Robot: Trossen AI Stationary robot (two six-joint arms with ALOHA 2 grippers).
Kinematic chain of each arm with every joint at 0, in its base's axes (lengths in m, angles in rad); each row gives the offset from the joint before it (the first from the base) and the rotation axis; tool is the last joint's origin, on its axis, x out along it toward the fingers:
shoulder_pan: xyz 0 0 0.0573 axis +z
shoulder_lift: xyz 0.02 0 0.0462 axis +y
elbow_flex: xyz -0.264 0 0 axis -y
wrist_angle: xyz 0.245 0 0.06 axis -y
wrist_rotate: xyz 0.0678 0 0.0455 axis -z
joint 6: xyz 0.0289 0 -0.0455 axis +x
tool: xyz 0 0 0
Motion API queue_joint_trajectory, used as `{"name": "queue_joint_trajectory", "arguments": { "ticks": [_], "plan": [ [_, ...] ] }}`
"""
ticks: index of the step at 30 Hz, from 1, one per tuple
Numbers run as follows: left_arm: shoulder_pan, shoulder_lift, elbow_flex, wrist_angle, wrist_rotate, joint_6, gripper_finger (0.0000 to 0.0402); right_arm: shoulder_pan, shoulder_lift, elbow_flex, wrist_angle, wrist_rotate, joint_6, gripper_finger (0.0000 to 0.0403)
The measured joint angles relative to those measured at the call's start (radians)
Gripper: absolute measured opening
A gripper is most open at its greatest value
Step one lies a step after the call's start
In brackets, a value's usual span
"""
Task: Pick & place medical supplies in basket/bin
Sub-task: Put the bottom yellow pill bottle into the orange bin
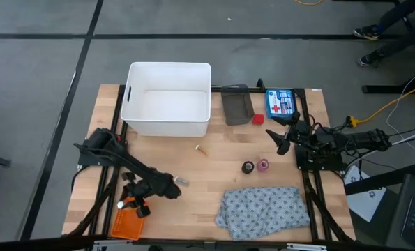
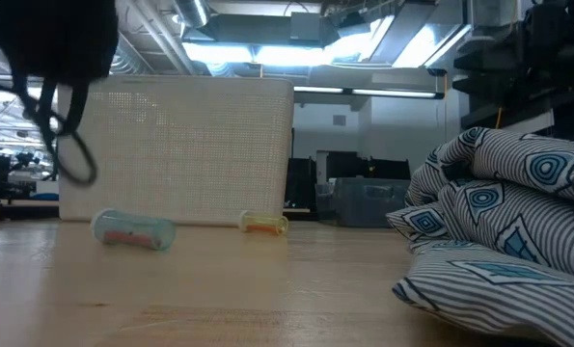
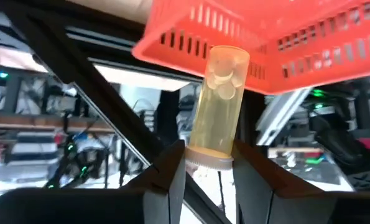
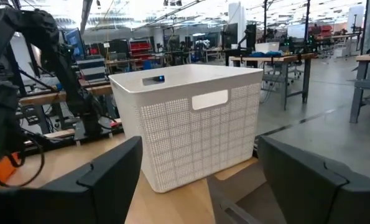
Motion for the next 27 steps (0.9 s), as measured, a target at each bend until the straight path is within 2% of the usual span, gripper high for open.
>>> {"name": "queue_joint_trajectory", "arguments": {
  "ticks": [11,27],
  "plan": [
    [0.0,0.124,0.001,0.003,-0.087,0.08,0.0107,0.0,0.0,0.0,0.0,-0.001,0.004,0.0317],
    [0.0,0.14,0.001,0.002,-0.111,0.009,0.0106,0.0,0.0,0.0,-0.033,-0.002,0.027,0.0317]
  ]
}}
